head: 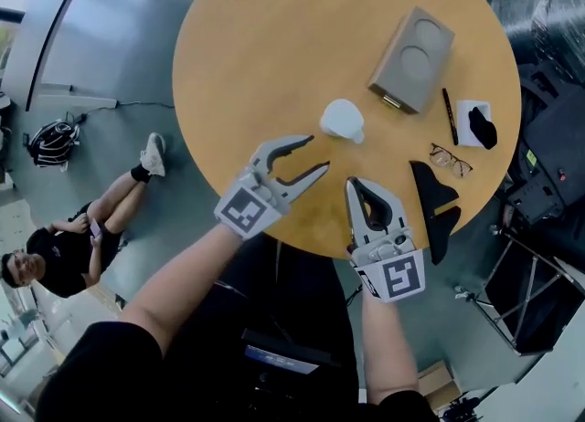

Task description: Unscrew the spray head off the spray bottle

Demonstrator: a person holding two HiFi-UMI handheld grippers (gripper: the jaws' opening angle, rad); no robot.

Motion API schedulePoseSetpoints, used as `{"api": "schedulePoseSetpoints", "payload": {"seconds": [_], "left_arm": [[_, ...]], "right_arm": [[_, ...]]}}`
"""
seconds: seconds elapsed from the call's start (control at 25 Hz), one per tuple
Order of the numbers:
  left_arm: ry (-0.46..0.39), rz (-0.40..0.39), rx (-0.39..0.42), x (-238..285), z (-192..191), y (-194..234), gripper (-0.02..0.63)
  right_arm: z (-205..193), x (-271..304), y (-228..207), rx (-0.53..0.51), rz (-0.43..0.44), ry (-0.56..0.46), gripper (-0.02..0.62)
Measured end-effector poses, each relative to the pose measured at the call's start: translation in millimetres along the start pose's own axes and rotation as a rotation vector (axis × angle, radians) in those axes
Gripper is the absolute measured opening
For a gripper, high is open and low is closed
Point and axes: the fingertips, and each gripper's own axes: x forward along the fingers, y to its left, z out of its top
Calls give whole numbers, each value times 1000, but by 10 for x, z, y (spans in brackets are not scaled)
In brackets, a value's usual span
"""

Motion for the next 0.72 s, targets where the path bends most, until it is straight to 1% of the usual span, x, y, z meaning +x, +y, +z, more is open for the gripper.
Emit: {"api": "schedulePoseSetpoints", "payload": {"seconds": [0.04, 0.12, 0.2, 0.32, 0.52, 0.64, 0.72], "left_arm": [[6, 6, -11, 50, -144, 64, 243], [10, 18, -34, 167, -386, 199, 285], [9, 13, -34, 299, -573, 294, 298], [14, -12, -12, 507, -777, 374, 315], [0, -37, 44, 822, -882, 410, 356], [-13, -44, 64, 932, -875, 411, 356], [-6, -51, 83, 1007, -876, 398, 356]], "right_arm": [[-126, 25, -21, 11, -10, 6, -2], [-353, 69, -63, 28, -28, 19, -2], [-546, 92, -95, 35, -42, 34, -2], [-788, 98, -139, 48, -59, 48, -2], [-1016, 64, -212, 61, -83, 61, -2], [-1070, 40, -248, 59, -103, 61, -2], [-1073, 11, -286, 70, -115, 51, -2]]}}
